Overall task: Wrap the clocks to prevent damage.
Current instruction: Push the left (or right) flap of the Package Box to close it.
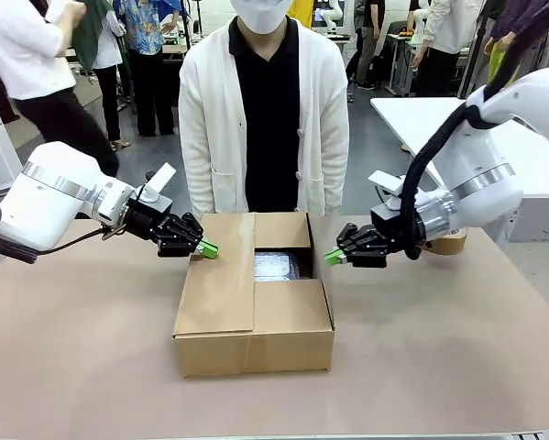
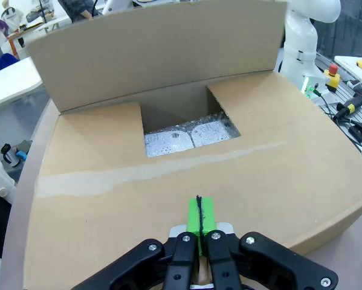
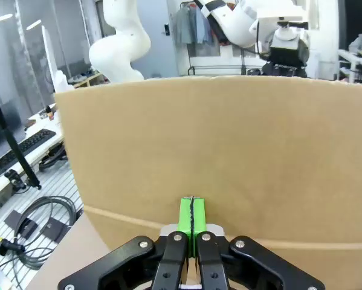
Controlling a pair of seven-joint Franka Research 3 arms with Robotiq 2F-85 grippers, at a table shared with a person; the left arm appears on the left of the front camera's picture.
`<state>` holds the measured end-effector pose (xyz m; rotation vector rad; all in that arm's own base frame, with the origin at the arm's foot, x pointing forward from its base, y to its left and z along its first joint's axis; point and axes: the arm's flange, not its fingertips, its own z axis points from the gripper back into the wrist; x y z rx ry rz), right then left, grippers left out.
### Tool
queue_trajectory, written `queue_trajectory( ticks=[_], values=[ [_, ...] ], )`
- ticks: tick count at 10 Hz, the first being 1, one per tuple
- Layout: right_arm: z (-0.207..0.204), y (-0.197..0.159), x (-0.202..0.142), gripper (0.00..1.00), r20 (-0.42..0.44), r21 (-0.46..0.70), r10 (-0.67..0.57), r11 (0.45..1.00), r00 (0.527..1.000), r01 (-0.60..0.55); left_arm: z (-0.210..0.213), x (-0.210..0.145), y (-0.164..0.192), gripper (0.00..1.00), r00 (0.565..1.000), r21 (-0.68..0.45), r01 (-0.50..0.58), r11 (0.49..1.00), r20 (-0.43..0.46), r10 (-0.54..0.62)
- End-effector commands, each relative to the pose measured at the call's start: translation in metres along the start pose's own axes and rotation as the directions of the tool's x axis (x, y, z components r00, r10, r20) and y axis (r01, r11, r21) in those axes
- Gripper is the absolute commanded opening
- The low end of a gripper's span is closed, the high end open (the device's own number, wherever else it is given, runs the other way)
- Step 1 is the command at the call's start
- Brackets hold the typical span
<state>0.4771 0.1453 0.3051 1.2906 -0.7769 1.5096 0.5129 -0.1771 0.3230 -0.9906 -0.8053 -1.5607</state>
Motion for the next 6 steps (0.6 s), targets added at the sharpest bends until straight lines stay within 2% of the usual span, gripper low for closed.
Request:
queue_trajectory(
  ticks=[1, 6],
  values=[
    [-0.013, -0.010, -0.001, 0.01, -0.018, -0.021, 0.011, 1.000, 1.000, -0.011, -0.001, -0.004, 0.001, 0.00, 1.000, 0.006, -0.008, 1.000, -0.006, 0.008],
    [-0.023, -0.021, -0.020, 0.01, -0.078, -0.031, -0.034, 0.999, 0.996, 0.031, -0.001, -0.004, 0.001, 0.00, 1.000, 0.006, -0.008, 1.000, -0.006, 0.008]
  ],
)
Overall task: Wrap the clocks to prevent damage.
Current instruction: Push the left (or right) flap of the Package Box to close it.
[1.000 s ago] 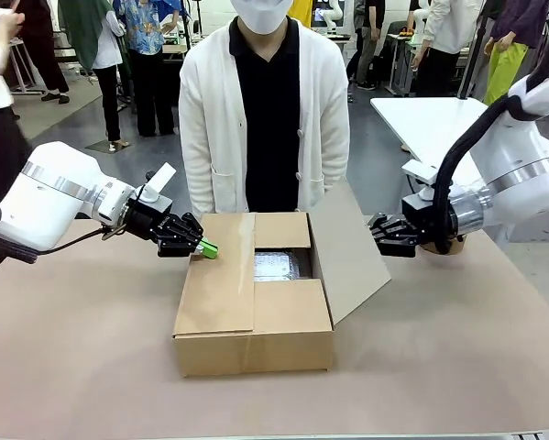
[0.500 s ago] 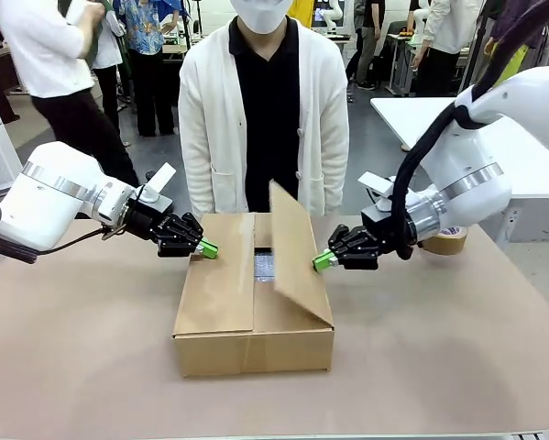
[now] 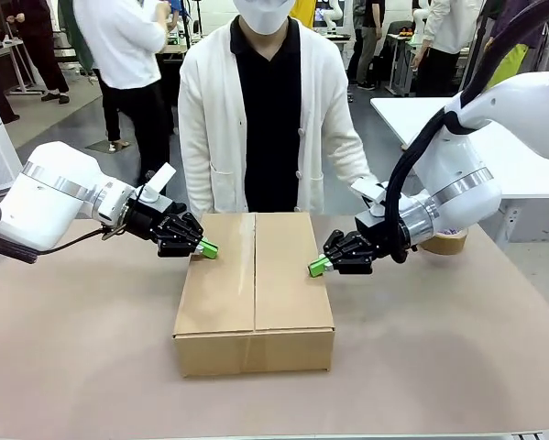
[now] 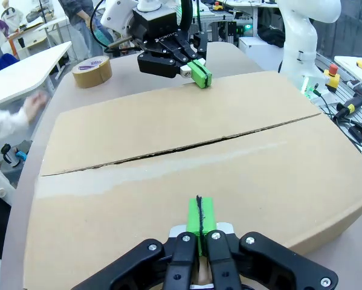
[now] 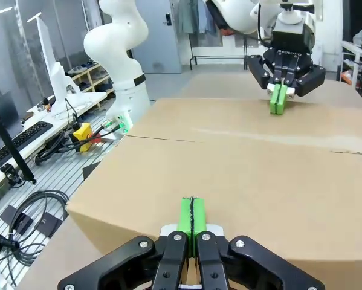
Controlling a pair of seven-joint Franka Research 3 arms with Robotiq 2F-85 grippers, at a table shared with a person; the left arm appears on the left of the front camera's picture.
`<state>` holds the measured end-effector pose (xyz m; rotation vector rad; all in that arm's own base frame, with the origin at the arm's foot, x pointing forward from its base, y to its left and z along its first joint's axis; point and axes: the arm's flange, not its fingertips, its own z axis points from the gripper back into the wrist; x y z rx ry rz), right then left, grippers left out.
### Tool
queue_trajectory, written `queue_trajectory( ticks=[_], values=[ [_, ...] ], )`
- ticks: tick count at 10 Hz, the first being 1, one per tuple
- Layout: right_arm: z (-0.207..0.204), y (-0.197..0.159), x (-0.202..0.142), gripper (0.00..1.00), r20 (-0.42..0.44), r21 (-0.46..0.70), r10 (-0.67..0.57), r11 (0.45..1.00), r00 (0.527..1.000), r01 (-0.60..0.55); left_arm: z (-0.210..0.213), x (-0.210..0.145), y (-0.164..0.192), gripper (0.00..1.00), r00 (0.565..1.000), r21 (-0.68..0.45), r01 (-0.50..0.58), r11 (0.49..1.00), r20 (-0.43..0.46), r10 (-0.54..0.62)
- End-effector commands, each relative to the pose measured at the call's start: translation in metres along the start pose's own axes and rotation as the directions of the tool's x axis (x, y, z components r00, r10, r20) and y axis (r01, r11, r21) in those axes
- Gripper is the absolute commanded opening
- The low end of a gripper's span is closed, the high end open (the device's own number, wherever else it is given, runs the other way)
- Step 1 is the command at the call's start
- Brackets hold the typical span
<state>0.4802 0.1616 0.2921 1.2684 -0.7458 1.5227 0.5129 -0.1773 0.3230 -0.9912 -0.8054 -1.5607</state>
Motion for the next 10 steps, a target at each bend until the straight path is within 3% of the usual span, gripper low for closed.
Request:
queue_trajectory(
  ticks=[1, 10],
  values=[
    [-0.008, -0.017, -0.012, 0.01, -0.056, -0.052, -0.023, 0.998, 0.998, 0.020, -0.001, -0.004, 0.001, 0.00, 1.000, 0.007, -0.008, 1.000, -0.006, 0.008],
    [-0.002, -0.032, -0.013, 0.01, -0.077, -0.145, -0.013, 0.989, 0.997, 0.001, -0.001, -0.004, 0.001, 0.00, 1.000, 0.007, -0.008, 1.000, -0.006, 0.008]
  ],
)
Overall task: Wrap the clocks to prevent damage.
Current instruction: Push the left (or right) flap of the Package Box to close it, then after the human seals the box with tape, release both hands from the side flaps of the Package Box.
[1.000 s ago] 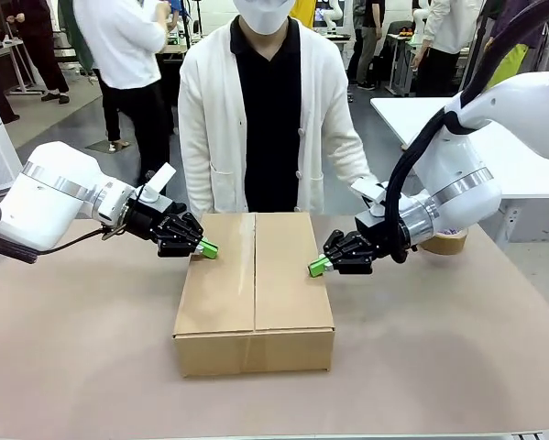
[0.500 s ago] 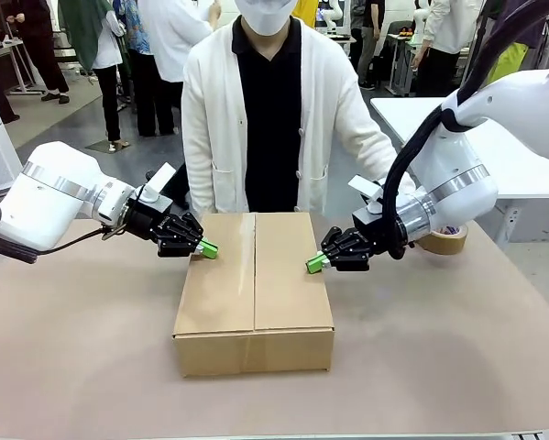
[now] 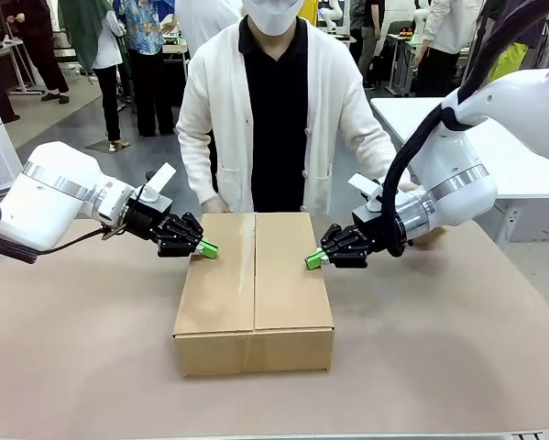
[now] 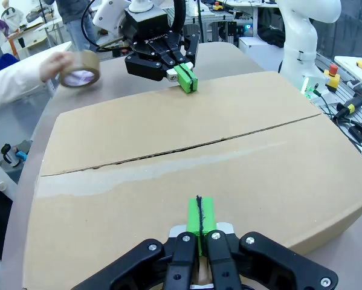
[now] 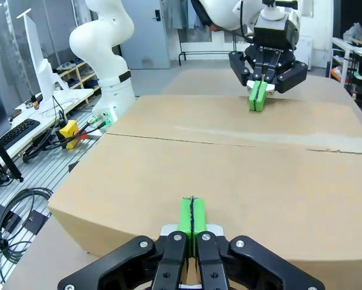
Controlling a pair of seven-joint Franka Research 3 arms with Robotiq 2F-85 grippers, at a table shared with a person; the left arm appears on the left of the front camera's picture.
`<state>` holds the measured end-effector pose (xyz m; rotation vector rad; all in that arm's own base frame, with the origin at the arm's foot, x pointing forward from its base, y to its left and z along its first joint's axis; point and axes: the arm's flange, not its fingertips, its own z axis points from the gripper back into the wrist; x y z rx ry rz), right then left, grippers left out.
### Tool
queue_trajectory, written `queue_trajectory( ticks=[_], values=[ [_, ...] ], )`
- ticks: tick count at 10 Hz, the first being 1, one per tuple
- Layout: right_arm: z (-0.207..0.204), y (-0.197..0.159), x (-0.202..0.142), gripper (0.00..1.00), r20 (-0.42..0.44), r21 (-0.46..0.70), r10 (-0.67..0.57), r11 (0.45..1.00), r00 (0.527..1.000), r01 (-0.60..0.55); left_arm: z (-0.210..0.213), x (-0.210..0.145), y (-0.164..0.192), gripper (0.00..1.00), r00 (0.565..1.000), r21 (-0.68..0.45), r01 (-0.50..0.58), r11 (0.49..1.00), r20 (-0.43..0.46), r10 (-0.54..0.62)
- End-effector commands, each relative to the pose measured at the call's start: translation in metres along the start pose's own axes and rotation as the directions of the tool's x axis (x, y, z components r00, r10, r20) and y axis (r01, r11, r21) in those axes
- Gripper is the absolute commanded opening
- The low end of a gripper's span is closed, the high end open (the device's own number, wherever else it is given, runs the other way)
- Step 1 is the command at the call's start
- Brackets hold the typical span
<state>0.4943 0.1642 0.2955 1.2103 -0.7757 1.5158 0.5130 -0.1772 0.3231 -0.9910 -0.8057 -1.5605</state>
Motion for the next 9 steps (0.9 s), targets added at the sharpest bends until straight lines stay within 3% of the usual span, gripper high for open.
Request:
queue_trajectory(
  ticks=[1, 2, 9],
  values=[
    [-0.006, -0.016, -0.017, 0.01, -0.115, -0.044, 0.020, 0.999, 0.993, -0.025, -0.001, -0.004, 0.001, 0.00, 1.000, 0.006, -0.008, 1.000, -0.006, 0.008],
    [0.000, 0.000, 0.000, 0.01, 0.000, 0.000, 0.000, 1.000, 1.000, 0.000, -0.001, -0.004, 0.001, 0.00, 1.000, 0.006, -0.008, 1.000, -0.006, 0.008],
    [0.000, 0.000, 0.000, 0.01, 0.000, 0.000, 0.000, 1.000, 1.000, 0.000, -0.001, -0.004, 0.001, 0.00, 1.000, 0.006, -0.008, 1.000, -0.006, 0.008]
  ],
)
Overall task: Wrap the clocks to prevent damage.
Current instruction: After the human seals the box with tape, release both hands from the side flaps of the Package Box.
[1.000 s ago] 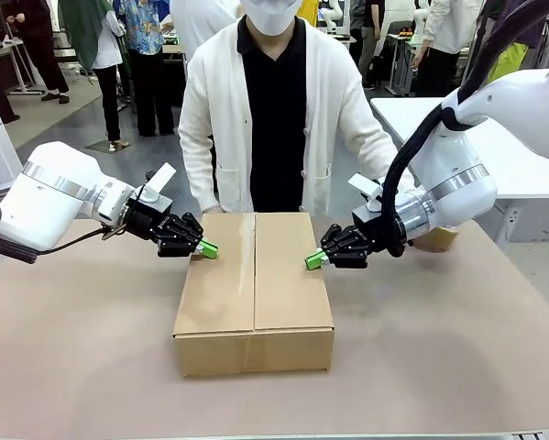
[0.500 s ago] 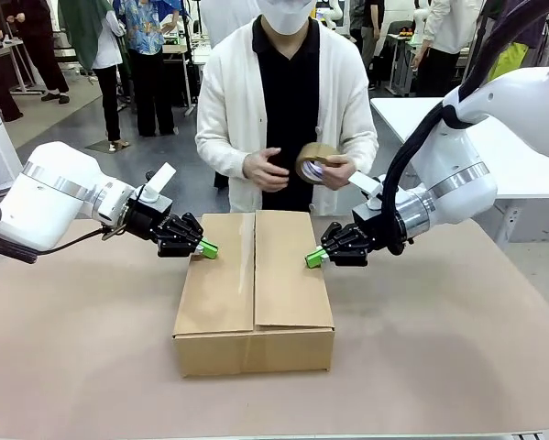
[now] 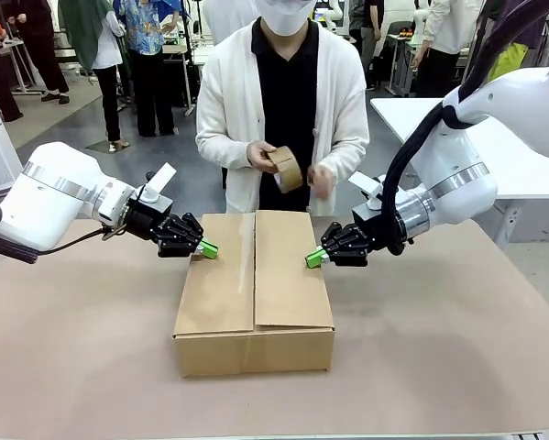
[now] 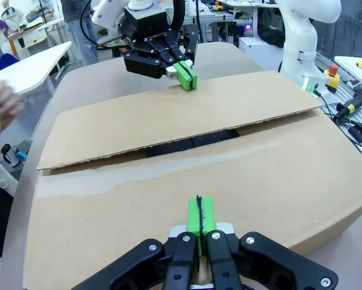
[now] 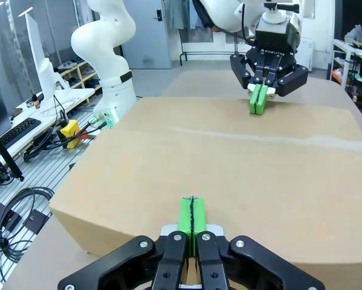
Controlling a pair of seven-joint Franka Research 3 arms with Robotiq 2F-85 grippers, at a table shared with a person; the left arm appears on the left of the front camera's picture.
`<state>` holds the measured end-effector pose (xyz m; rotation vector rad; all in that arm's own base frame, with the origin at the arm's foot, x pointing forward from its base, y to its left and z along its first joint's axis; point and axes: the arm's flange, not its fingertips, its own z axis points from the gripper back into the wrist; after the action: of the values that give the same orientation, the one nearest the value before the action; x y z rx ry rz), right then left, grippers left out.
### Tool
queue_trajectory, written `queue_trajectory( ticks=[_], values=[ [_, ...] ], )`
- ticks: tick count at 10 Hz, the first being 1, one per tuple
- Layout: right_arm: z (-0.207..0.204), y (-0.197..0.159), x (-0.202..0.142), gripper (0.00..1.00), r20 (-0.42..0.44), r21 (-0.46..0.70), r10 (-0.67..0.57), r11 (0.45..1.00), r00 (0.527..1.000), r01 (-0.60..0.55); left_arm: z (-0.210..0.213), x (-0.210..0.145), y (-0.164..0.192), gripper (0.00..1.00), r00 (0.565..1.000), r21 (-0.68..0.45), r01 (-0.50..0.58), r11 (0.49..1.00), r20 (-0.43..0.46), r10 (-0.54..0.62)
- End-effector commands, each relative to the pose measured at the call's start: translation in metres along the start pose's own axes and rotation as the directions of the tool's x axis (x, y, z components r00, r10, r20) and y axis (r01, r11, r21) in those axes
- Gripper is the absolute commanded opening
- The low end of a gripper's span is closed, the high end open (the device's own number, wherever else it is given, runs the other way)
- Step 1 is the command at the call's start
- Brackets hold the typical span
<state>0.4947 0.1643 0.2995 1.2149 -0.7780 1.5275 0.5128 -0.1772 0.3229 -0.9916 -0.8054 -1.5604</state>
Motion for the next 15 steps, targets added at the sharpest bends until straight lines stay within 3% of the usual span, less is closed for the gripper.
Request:
queue_trajectory(
  ticks=[1, 15],
  values=[
    [-0.0012, 0.0000, -0.0038, 0.01, -0.001, -0.008, -0.010, 1.000, 1.000, 0.010, -0.0013, -0.0044, 0.0006, 0.00, 1.000, 0.007, -0.007, 1.000, -0.007, 0.007],
    [-0.0012, 0.0000, -0.0038, 0.01, -0.001, -0.008, -0.010, 1.000, 1.000, 0.010, -0.0013, -0.0044, 0.0006, 0.00, 1.000, 0.007, -0.007, 1.000, -0.007, 0.007]
  ],
)
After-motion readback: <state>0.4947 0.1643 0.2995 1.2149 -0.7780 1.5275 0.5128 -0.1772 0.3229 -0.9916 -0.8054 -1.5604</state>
